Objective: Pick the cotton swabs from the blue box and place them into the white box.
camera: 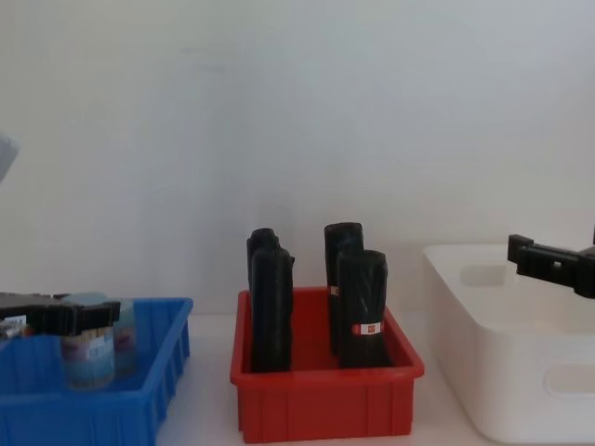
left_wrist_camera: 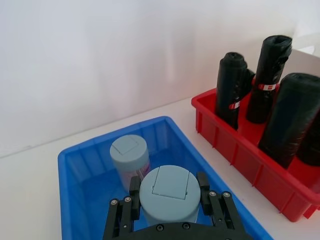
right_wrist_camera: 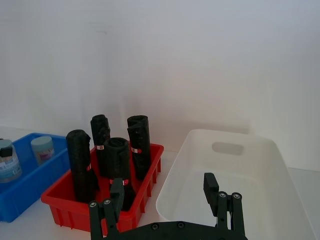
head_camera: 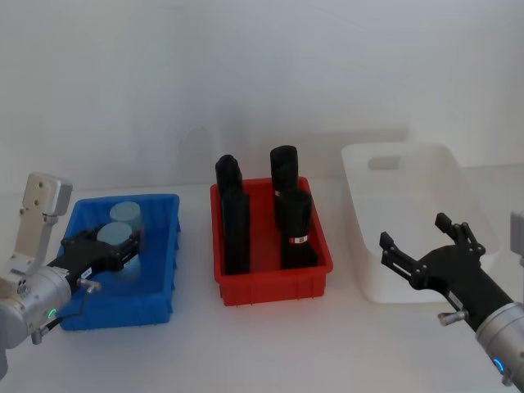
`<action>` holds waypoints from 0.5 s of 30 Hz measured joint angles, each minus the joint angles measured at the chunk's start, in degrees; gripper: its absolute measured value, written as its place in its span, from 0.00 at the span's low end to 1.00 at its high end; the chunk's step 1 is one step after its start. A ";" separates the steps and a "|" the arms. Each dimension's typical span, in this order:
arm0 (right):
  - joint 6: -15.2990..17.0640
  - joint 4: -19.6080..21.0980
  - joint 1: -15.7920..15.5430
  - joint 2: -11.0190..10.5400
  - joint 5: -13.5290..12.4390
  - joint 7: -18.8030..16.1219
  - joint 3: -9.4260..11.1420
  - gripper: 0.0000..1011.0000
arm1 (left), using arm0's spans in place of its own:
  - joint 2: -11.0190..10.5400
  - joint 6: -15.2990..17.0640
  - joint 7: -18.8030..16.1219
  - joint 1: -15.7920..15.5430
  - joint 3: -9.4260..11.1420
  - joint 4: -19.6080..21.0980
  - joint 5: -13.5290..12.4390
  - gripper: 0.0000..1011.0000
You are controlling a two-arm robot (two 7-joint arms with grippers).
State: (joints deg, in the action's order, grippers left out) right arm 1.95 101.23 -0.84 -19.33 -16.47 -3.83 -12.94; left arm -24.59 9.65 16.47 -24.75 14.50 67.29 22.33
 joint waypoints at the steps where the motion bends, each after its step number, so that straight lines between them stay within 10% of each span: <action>1: 0.00 0.00 0.00 0.00 0.00 0.00 0.00 0.99 | -0.10 0.27 0.07 0.09 -0.05 0.65 -0.05 0.66; 15: 0.00 0.00 0.00 0.00 0.00 0.00 0.00 0.99 | -1.41 7.01 4.35 0.44 -0.43 11.74 -0.61 0.66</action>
State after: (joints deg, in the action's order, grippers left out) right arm 1.95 101.23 -0.84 -19.34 -16.47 -3.82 -12.94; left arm -26.00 16.66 20.82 -24.31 14.07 79.03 21.72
